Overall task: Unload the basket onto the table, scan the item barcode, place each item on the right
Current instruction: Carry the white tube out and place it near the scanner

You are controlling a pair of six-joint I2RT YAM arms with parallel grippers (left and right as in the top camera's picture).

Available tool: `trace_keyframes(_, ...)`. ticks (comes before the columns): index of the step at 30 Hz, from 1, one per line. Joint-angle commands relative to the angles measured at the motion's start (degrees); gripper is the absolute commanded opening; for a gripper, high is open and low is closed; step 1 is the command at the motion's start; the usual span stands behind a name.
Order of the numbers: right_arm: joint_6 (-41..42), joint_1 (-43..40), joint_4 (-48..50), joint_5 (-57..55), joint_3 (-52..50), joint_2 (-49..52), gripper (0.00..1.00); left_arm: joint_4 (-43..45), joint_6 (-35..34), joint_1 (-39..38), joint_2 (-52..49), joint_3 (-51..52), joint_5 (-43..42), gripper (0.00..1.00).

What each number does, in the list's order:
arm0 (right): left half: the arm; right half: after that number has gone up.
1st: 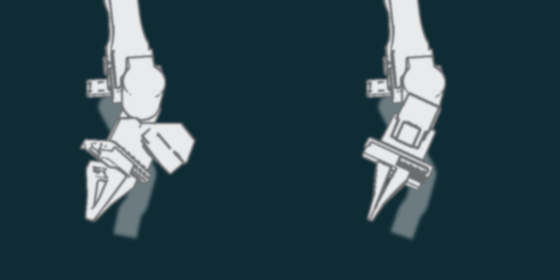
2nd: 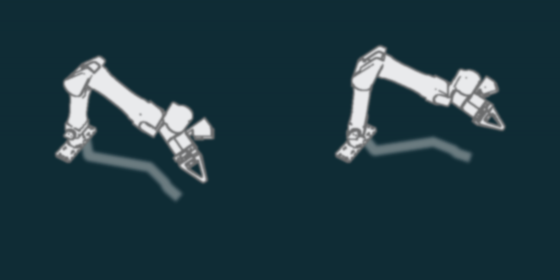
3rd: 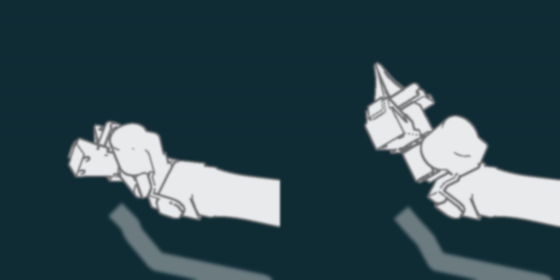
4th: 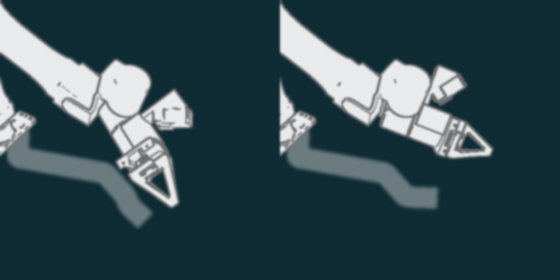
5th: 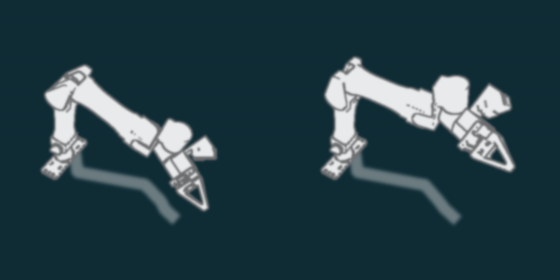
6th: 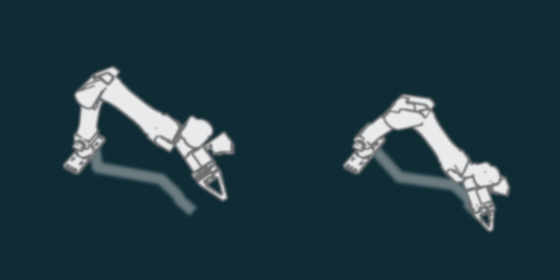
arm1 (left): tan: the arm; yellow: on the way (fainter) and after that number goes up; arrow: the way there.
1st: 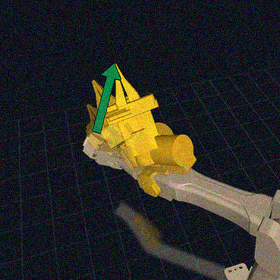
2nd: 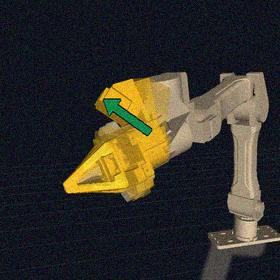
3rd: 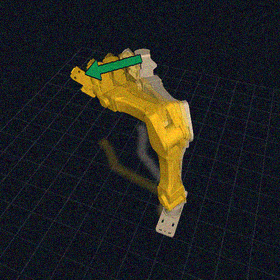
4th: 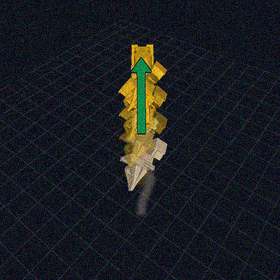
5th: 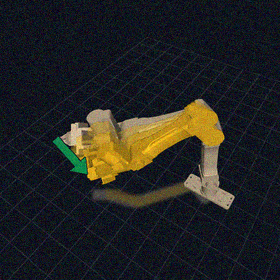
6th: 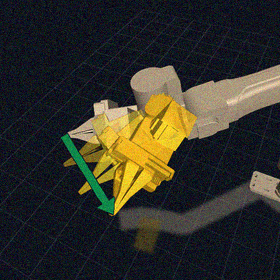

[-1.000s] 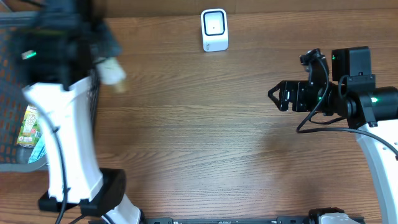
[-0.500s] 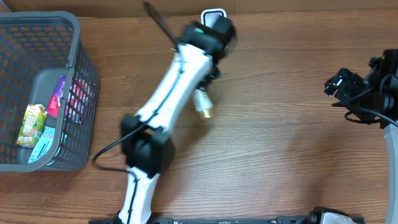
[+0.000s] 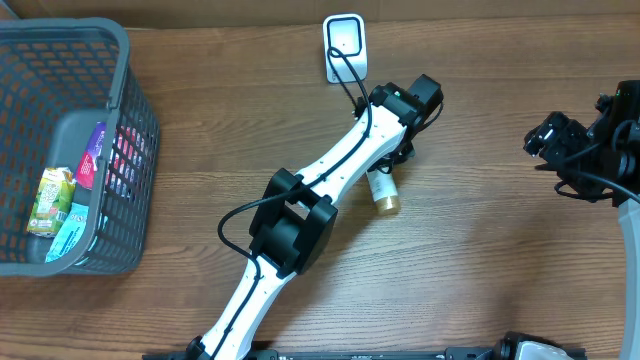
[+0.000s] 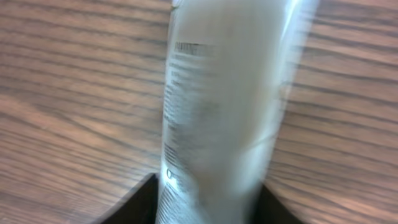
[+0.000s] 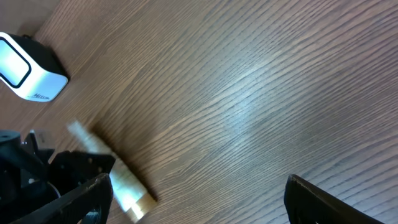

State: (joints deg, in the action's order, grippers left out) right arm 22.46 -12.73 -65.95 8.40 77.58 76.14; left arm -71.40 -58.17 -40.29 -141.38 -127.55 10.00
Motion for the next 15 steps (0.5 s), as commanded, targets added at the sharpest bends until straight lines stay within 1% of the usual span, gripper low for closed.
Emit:
trace_keyframes(1,0.28,-0.26,0.33,-0.9,1.29,-0.24,0.89,0.72,7.87,-0.24,-0.17,-2.47,0.0,0.55)
trace_keyframes(3,0.28,-0.26,0.42,-0.9,1.29,-0.24,0.89,0.22,11.5,0.17,-0.13,-5.57,0.02,0.64)
trace_keyframes(6,0.28,-0.26,0.5,-0.87,1.29,-0.24,0.89,-2.69,15.52,1.22,-0.13,-12.76,0.24,0.69)
trace_keyframes(10,0.22,-0.26,0.46,-0.87,1.29,-0.24,0.89,-10.4,20.44,4.17,0.04,-26.56,0.92,0.71)
trace_keyframes(13,-0.17,-0.26,-0.15,-0.9,1.29,-0.24,0.89,-19.47,21.14,8.94,1.53,-38.99,1.18,0.71)
trace_keyframes(15,-0.52,-0.26,-0.68,-0.87,1.29,-0.24,0.89,-23.65,21.9,12.35,2.8,-44.74,1.11,0.7)
